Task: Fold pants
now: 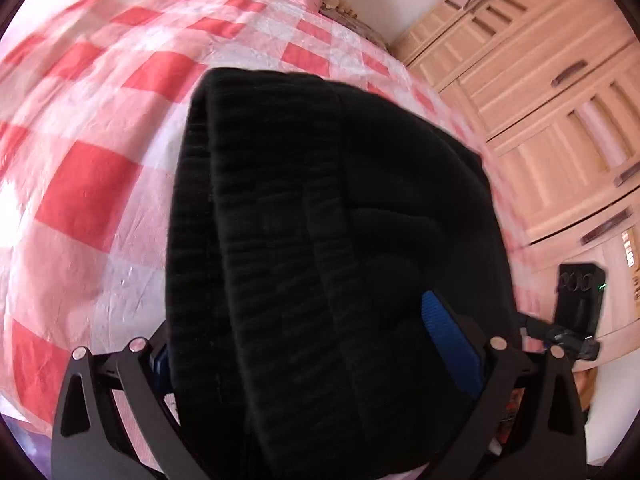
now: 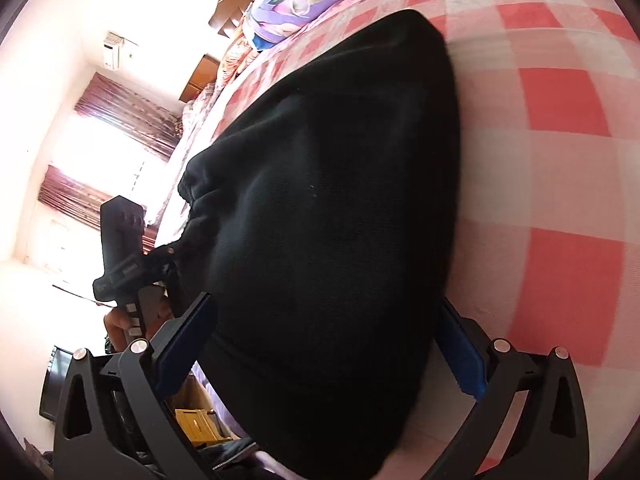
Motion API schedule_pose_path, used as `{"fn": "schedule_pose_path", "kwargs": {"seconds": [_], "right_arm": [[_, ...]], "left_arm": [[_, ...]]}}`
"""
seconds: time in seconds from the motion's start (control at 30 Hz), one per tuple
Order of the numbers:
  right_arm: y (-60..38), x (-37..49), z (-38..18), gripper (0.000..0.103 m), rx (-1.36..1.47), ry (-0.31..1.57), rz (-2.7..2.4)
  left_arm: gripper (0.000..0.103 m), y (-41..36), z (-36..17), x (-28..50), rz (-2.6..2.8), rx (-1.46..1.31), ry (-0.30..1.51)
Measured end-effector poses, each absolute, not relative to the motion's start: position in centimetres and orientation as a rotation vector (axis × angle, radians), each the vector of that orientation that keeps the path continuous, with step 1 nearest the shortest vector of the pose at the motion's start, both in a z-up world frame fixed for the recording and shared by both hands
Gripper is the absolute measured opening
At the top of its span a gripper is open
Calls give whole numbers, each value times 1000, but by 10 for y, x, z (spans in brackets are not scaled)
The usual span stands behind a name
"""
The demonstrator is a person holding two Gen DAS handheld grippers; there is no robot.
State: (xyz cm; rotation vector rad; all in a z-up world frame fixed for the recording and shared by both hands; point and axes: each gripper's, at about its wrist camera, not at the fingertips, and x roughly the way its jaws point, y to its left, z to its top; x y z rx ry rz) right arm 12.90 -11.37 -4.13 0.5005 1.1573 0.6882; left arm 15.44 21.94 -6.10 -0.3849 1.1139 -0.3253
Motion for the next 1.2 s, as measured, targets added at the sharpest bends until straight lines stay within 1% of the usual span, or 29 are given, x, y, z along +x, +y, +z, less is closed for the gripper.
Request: {"fn": "schedule_pose_path", "kwargs": {"seconds": [0.2, 0.23, 0.27, 0.3, 0.33, 0.37, 0.43, 0.47, 0.5, 0.53, 0.6, 0.73, 0.87, 1.03, 1.13, 1.2], "right_arm": [[-113, 139, -44, 98, 583, 1147, 708], [-112, 138, -43, 88, 564, 1138, 696], [-111, 136, -42, 82, 529, 1127, 667], [-109, 133, -41, 72, 488, 1112, 644], [-109, 131, -40, 66, 480, 1096, 642], [-110, 128, -39, 63, 480, 1078, 638], [-111, 123, -37, 53, 469, 1041, 629], [-111, 120, -35, 51, 454, 1016, 626], [-109, 116, -31, 46, 422, 986, 621], [-111, 112, -27, 43, 390, 962, 616], [-108, 105, -20, 39, 341, 918, 604], [-97, 91, 1, 36, 215, 828, 576], [-94, 94, 29, 36, 111, 749, 558], [-126, 133, 49, 36, 139, 694, 485], [-152, 160, 55, 36, 154, 675, 409], [-173, 175, 52, 36, 177, 687, 359]], "left_arm": [[102, 206, -61, 154, -256, -300, 1109], [99, 204, -61, 152, -248, -287, 1095], [97, 202, -60, 150, -244, -276, 1081], [92, 202, -59, 149, -241, -267, 1068], [87, 202, -58, 147, -236, -261, 1055], [85, 201, -56, 144, -233, -253, 1042], [78, 197, -52, 137, -219, -214, 1017], [75, 193, -50, 135, -206, -191, 1002], [70, 189, -47, 133, -190, -169, 983], [65, 186, -44, 131, -173, -148, 964], [59, 179, -39, 125, -148, -118, 929], [52, 170, -30, 108, -106, -86, 853], [50, 154, -15, 113, -115, -41, 820], [50, 135, 8, 167, -190, -62, 809], [50, 109, 20, 208, -235, -49, 784], [50, 89, 20, 245, -281, -79, 803]]}}
